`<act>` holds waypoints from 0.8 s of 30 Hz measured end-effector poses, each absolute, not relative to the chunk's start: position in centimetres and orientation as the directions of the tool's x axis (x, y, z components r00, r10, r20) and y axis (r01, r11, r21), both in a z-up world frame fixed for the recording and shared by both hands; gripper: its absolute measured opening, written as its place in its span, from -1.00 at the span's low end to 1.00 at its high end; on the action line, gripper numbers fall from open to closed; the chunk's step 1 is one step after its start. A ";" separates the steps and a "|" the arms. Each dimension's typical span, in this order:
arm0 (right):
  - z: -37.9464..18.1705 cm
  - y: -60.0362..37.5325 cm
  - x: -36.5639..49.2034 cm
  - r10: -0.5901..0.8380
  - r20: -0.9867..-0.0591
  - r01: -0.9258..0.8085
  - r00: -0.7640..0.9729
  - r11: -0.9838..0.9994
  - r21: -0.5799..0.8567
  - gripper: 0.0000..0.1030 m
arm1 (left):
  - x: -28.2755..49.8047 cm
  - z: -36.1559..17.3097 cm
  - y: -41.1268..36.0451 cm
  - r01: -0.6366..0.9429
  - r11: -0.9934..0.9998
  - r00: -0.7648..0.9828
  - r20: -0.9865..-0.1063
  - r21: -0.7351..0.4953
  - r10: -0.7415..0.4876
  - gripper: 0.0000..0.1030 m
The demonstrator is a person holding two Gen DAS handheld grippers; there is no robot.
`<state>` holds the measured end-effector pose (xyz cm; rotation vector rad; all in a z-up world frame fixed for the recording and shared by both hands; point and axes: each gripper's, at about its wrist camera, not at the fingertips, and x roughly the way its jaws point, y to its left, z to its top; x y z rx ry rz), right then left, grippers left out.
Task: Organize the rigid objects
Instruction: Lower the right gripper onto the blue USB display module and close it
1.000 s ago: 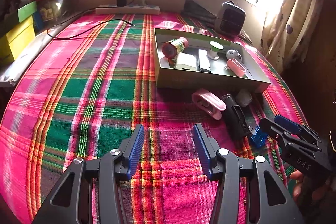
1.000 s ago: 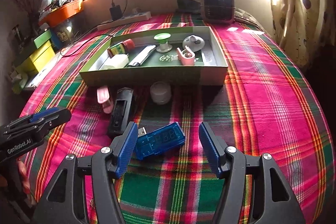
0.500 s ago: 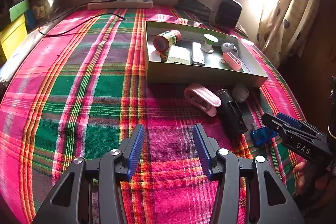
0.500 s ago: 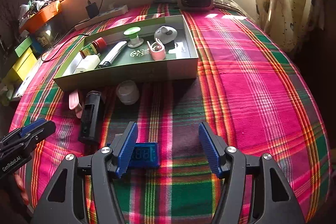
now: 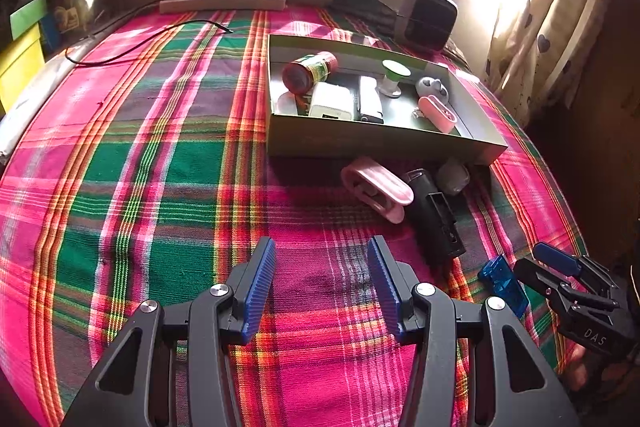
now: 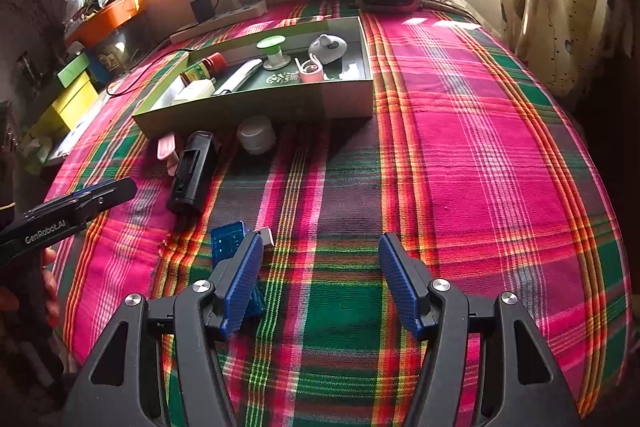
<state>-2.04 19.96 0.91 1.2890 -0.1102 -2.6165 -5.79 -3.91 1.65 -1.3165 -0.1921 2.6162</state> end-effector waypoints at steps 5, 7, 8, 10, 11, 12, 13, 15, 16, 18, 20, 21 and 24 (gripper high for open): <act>1.3 20.0 -1.1 -0.292 -0.736 0.219 -0.611 -0.955 0.198 0.18 | -6.1 1.6 -3.9 -0.122 -0.967 -0.573 -0.779 -0.225 0.254 -0.08; 1.5 19.7 -0.9 -0.322 -0.726 0.248 -0.608 -0.945 0.211 0.18 | -6.2 1.6 -3.8 -0.118 -0.968 -0.574 -0.780 -0.222 0.249 -0.08; 1.6 19.5 -0.7 -0.330 -0.723 0.259 -0.607 -0.942 0.212 0.18 | -6.3 1.6 -3.7 -0.119 -0.968 -0.574 -0.780 -0.222 0.249 -0.08; 1.6 18.9 -0.5 -0.342 -0.725 0.284 -0.598 -0.936 0.207 0.18 | -6.4 1.6 -3.6 -0.121 -0.968 -0.574 -0.780 -0.220 0.249 -0.08; 1.4 18.6 -0.5 -0.347 -0.729 0.294 -0.590 -0.933 0.206 0.18 | -6.4 1.6 -3.5 -0.121 -0.968 -0.574 -0.780 -0.219 0.249 -0.08; 1.2 18.4 -0.4 -0.351 -0.733 0.301 -0.583 -0.931 0.206 0.18 | -6.5 1.6 -3.5 -0.124 -0.968 -0.574 -0.780 -0.219 0.250 -0.08; 1.0 18.0 -0.4 -0.352 -0.738 0.308 -0.576 -0.930 0.203 0.18 | -6.5 1.6 -3.4 -0.124 -0.968 -0.574 -0.780 -0.219 0.250 -0.08; 0.6 17.4 -0.2 -0.343 -0.745 0.324 -0.572 -0.929 0.179 0.18 | -6.6 1.7 -3.4 -0.127 -0.967 -0.573 -0.780 -0.219 0.252 -0.08; 0.5 17.1 -0.2 -0.334 -0.745 0.328 -0.578 -0.931 0.163 0.18 | -6.6 1.7 -3.4 -0.128 -0.967 -0.573 -0.779 -0.219 0.253 -0.08; 0.4 16.6 -0.1 -0.329 -0.747 0.342 -0.577 -0.929 0.145 0.18 | -6.7 1.7 -3.4 -0.128 -0.967 -0.574 -0.779 -0.221 0.254 -0.08; 0.2 16.2 -0.1 -0.322 -0.747 0.347 -0.582 -0.929 0.130 0.18 | -6.8 1.7 -3.4 -0.125 -0.966 -0.573 -0.779 -0.225 0.256 -0.08; 0.2 16.0 0.0 -0.310 -0.747 0.347 -0.589 -0.931 0.113 0.18 | -6.8 1.7 -3.4 -0.124 -0.966 -0.571 -0.780 -0.226 0.256 -0.08; 0.0 15.7 0.1 -0.278 -0.744 0.343 -0.607 -0.937 0.070 0.09 | -7.0 1.7 -3.3 -0.126 -0.965 -0.568 -0.781 -0.229 0.260 -0.08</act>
